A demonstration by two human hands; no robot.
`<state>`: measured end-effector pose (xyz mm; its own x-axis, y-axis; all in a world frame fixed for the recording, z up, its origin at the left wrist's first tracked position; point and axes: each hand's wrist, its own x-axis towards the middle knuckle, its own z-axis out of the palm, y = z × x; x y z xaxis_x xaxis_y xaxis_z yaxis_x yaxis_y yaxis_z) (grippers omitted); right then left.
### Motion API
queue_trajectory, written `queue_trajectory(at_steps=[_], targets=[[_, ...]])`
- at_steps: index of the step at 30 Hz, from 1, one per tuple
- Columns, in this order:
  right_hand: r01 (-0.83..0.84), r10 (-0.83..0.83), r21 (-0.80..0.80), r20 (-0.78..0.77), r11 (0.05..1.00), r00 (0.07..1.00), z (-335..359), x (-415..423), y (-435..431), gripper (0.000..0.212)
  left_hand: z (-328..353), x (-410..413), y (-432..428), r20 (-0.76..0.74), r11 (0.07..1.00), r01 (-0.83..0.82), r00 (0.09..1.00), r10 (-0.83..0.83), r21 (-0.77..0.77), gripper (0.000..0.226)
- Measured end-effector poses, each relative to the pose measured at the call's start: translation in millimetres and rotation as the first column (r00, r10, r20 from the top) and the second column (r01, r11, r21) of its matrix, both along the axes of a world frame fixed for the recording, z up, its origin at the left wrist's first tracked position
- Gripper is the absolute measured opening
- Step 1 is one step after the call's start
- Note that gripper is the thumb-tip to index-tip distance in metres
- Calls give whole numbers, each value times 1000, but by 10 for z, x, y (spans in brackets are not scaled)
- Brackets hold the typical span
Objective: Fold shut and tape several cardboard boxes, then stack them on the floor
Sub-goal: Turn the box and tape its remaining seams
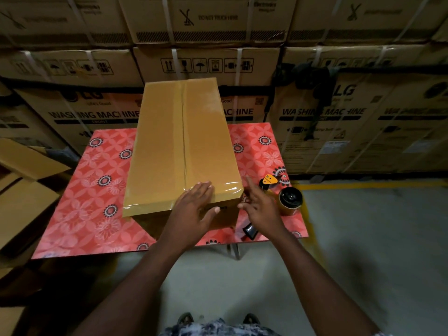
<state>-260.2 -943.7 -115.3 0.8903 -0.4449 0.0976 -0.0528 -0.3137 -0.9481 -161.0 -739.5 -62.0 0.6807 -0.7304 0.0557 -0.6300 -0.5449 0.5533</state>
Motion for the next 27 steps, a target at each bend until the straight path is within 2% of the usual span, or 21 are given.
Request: queue_trajectory(at_steps=[2, 5, 7, 8, 11, 17, 22, 25, 27], targets=[[-6, -7, 179, 71, 984, 997, 235, -54, -31, 91, 78, 15, -23, 3, 998, -47, 999, 48, -48, 53], [-110, 86, 225, 112, 968, 990, 499, -19, -75, 83, 193, 10, -122, 78, 986, -95, 991, 106, -136, 34], [-102, 91, 142, 79, 985, 993, 563, 82, -57, 60, 228, 11, -231, 106, 984, -64, 991, 83, -168, 33], [-91, 88, 52, 56, 994, 995, 564, 130, -41, 48, 220, 20, -287, 129, 985, -38, 990, 60, -167, 31], [-136, 143, -207, 19, 969, 990, 418, 208, -53, 36, 89, 81, -393, 254, 992, 15, 967, 19, -129, 25], [-168, 193, -433, 16, 886, 981, 315, 203, -133, 38, -198, 137, -334, 381, 988, 31, 924, 30, -153, 34], [-172, 218, -544, 21, 821, 976, 259, 152, -147, 51, -208, 125, -322, 374, 991, 44, 927, 6, -124, 43], [-182, 220, -512, 13, 839, 975, 274, 136, -132, 59, -191, 109, -306, 346, 994, 35, 938, 4, -106, 48], [-181, 221, -461, 35, 869, 975, 290, 143, -104, 55, -173, 99, -311, 321, 993, 13, 947, 27, -121, 41]])
